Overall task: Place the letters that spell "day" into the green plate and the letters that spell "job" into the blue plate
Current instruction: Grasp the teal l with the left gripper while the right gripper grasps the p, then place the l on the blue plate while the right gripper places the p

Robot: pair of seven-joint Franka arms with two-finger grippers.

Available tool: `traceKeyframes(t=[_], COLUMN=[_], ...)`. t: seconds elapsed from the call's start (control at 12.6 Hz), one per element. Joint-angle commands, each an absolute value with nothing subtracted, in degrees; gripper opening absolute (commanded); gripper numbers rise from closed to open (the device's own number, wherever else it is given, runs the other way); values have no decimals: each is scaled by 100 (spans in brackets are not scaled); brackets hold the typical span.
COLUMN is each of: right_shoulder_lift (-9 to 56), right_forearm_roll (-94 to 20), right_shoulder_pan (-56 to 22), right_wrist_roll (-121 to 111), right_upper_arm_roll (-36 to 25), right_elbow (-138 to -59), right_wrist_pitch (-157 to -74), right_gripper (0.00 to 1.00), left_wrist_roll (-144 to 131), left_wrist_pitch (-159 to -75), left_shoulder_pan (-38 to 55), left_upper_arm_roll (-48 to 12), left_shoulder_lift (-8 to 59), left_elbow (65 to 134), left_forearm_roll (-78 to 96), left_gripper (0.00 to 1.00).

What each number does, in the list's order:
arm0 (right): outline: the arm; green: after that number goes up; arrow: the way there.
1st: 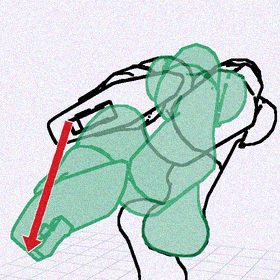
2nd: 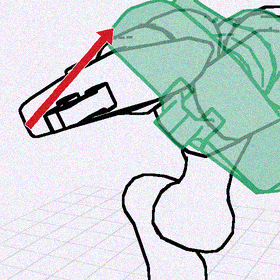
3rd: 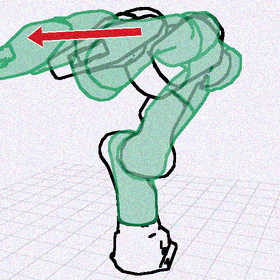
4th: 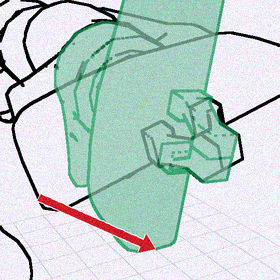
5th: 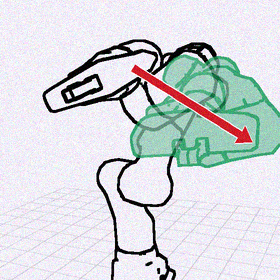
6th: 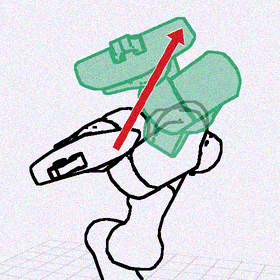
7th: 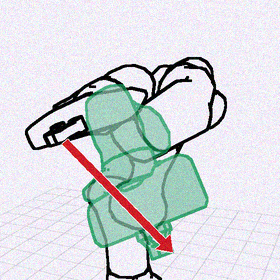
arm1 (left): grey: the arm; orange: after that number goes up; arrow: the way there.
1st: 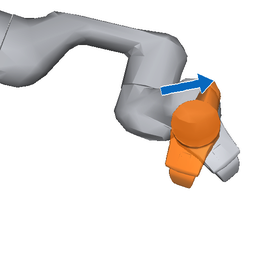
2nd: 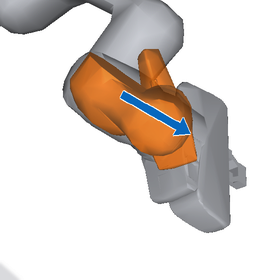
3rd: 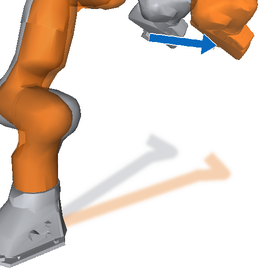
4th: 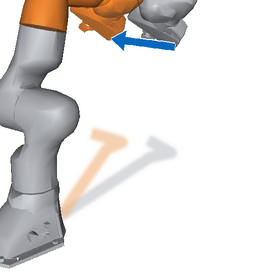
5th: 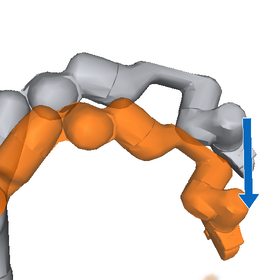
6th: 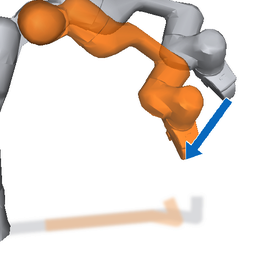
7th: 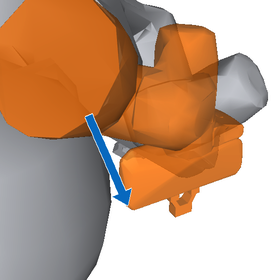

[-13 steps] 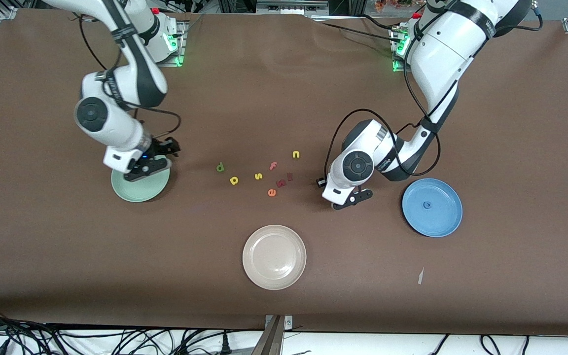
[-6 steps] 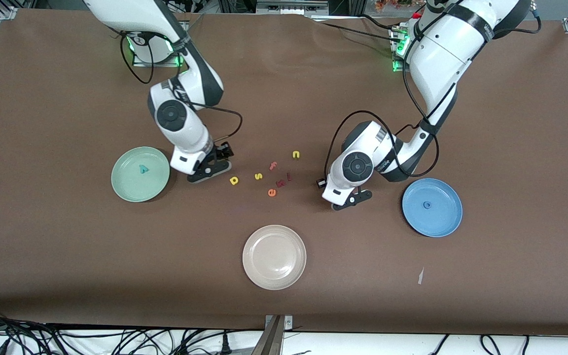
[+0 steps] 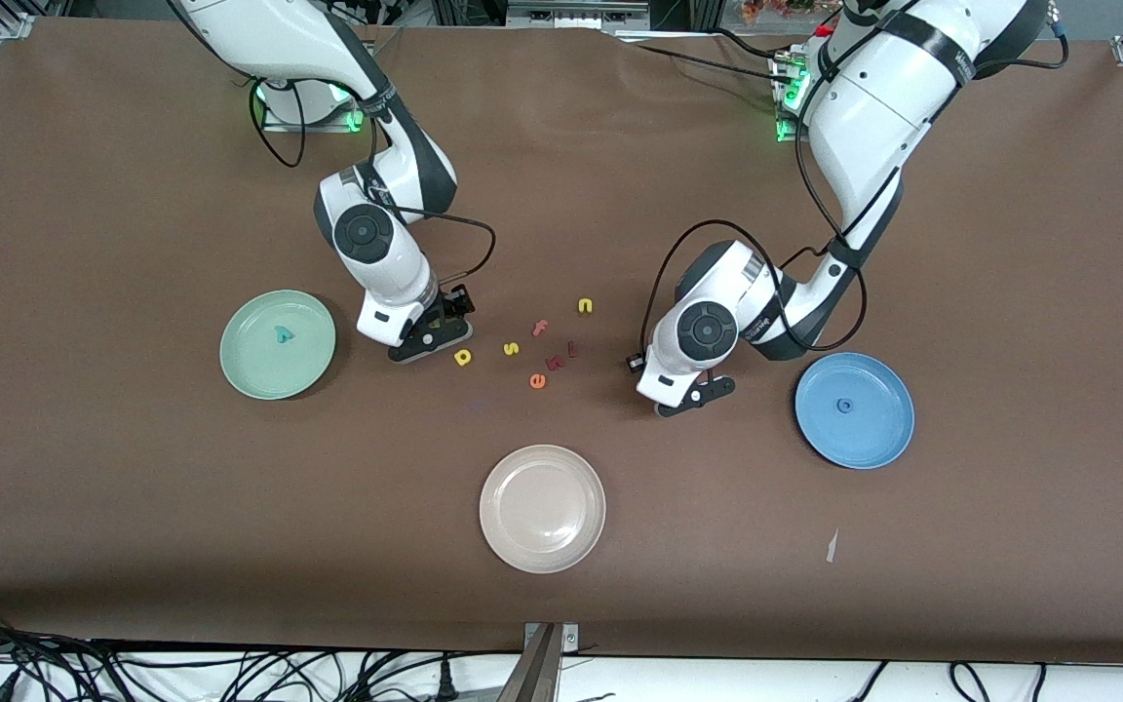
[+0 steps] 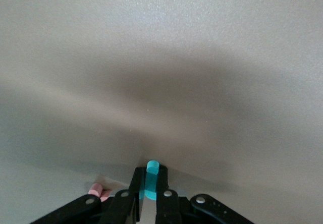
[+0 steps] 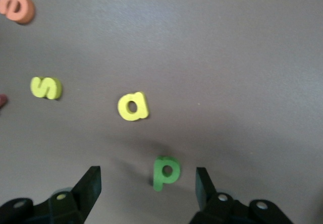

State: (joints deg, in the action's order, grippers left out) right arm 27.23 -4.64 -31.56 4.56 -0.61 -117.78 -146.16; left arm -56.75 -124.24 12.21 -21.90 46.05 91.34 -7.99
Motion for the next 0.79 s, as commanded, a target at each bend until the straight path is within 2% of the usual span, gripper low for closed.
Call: traceKeyframes(t=[0.0, 0.24, 0.32, 0.55, 0.71], right_shoulder_lift=[2724, 2856, 2856, 2865, 2874], right_forearm_roll=[-352, -352, -352, -352, -352], right_shoulder_pan=[-3111, -3111, -3111, -3111, -3111], right_wrist_roll=[413, 422, 422, 422, 431], right_upper_arm_roll=[-53, -53, -53, -53, -53], right_elbow=[-12050, -12137, -12164, -12164, -12164], right_wrist_pitch=[-15055, -15345, -15363, -15363, -15372], right_gripper=[84, 81, 74, 65, 54], left_wrist_roll=[-5731, -5696, -5617, -4697, -3968], left_wrist_pitch=[-12490, -12201, -12095, -11498, -10997], left_shoulder_pan=[1178, 1064, 968, 547, 230], left_upper_arm_roll=[-2188, -2188, -2188, -2215, -2224], left_shoulder_lift=[4579, 4413, 4299, 3947, 3815], left_elbow=[9150, 9062, 9062, 9009, 8851], left_forearm_roll=[-993, -993, -993, -932, -914], left_gripper=[0, 0, 0, 0, 0])
